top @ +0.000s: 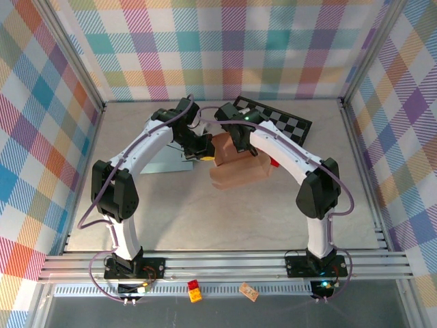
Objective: Fold the paper box
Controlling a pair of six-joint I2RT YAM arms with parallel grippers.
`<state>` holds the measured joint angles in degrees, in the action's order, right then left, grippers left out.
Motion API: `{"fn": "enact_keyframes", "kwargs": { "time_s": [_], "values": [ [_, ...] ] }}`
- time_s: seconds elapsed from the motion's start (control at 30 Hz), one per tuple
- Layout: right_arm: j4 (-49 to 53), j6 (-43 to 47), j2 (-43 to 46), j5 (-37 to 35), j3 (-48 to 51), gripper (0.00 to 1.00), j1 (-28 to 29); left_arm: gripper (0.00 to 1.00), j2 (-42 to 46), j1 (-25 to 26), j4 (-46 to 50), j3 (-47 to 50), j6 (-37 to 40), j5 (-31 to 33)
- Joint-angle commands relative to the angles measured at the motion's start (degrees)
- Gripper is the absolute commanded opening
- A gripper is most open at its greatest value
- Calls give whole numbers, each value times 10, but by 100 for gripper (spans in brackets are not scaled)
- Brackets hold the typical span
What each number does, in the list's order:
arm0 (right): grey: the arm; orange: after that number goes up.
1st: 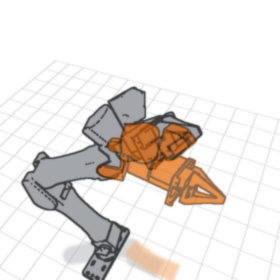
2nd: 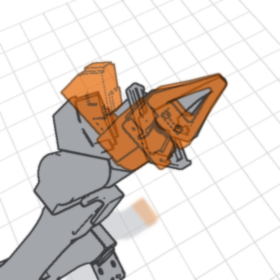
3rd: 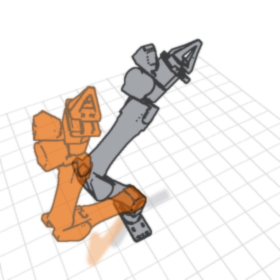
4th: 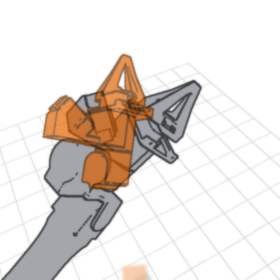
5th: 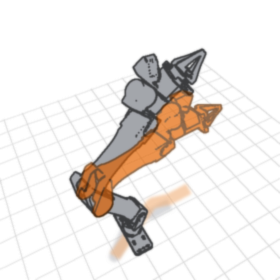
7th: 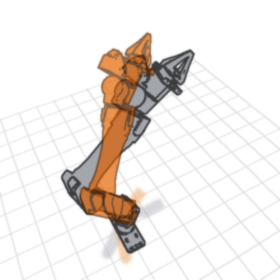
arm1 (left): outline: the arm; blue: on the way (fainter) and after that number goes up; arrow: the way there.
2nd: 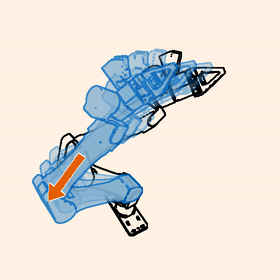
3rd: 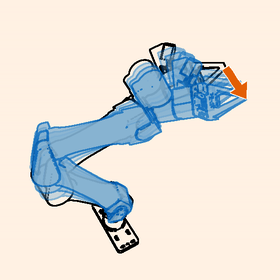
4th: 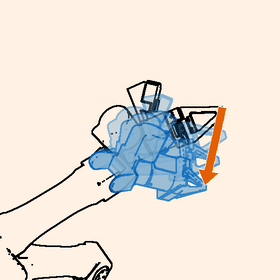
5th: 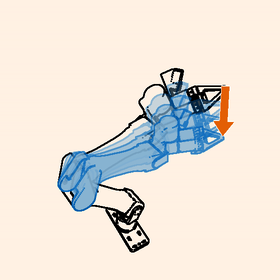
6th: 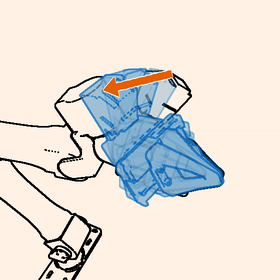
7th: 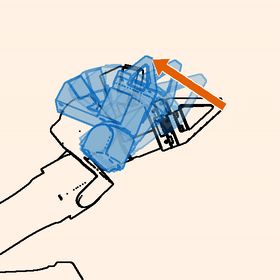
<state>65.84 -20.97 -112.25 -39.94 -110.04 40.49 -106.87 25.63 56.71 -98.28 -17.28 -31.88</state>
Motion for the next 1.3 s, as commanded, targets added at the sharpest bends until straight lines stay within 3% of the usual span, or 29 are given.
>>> {"fn": "enact_keyframes", "kwargs": {
  "time_s": [0.0, 0.27, 0.73, 1.0, 1.27],
  "values": [
    [38, -30, 0, -12, -4, 0, -1, 0, 3, 4, 0, -14, -6, -13],
    [12, -26, 19, 38, 20, 0, -1, 0, 10, 5, -18, 8, -19, 1],
    [-144, -111, 92, 139, 301, 0, 8, 0, 34, 30, -207, 240, -93, 76],
    [-164, -122, 97, 130, 343, 0, 19, 2, 36, 40, -287, 306, -117, 115],
    [-158, -127, 89, 132, 334, 0, 20, 5, 28, 50, -287, 300, -119, 128]
  ]
}}
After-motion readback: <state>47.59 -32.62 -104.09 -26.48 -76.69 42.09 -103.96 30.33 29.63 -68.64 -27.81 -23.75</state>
